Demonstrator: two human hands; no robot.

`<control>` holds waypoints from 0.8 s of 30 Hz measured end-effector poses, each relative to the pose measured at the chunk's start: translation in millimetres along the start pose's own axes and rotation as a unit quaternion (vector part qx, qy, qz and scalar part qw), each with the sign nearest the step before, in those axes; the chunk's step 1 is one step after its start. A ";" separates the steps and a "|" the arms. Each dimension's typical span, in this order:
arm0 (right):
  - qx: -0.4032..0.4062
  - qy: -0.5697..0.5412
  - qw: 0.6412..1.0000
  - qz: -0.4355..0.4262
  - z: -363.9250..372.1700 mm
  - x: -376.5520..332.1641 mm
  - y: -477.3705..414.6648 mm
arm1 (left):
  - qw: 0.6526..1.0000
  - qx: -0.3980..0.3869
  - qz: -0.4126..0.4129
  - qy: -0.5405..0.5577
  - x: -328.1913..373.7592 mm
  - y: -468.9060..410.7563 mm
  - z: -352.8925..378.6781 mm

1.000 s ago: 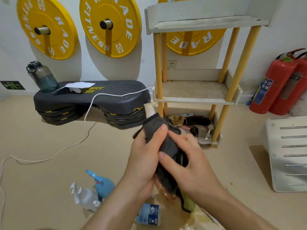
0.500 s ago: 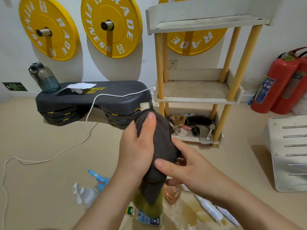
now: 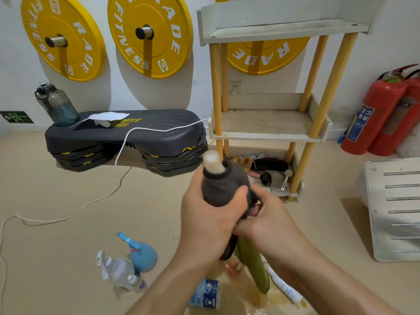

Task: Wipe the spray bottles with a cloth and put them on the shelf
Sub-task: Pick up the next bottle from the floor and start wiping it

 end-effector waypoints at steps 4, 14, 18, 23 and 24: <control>-0.014 -0.006 0.999 -0.033 -5.5 -14.5 -2.0 | 0.999 -0.034 0.018 -0.019 -0.8 0.0 8.5; -0.009 0.064 0.998 -0.019 -59.7 -58.7 -10.5 | 0.962 -0.145 0.110 -0.205 3.7 0.7 19.9; -0.072 -0.016 0.997 0.006 -38.6 -39.0 -9.3 | 0.963 -0.132 0.140 -0.187 6.5 1.3 17.5; -0.034 -0.047 0.998 -0.018 -44.6 -39.4 -4.3 | 0.986 -0.064 0.078 -0.131 1.8 -16.2 -1.4; -0.029 -0.035 0.998 -0.033 -44.5 -41.0 -2.8 | 0.987 -0.065 0.072 -0.125 1.3 -19.3 -3.6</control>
Point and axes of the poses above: each hand's wrist, its own y-axis away from the middle knuckle, its own z-axis out of the palm, x = y × z, the point moved 8 cm from there along -y, towards the middle knuckle, and after that the axes turned 1 degree about y, right-handed, at the moved point
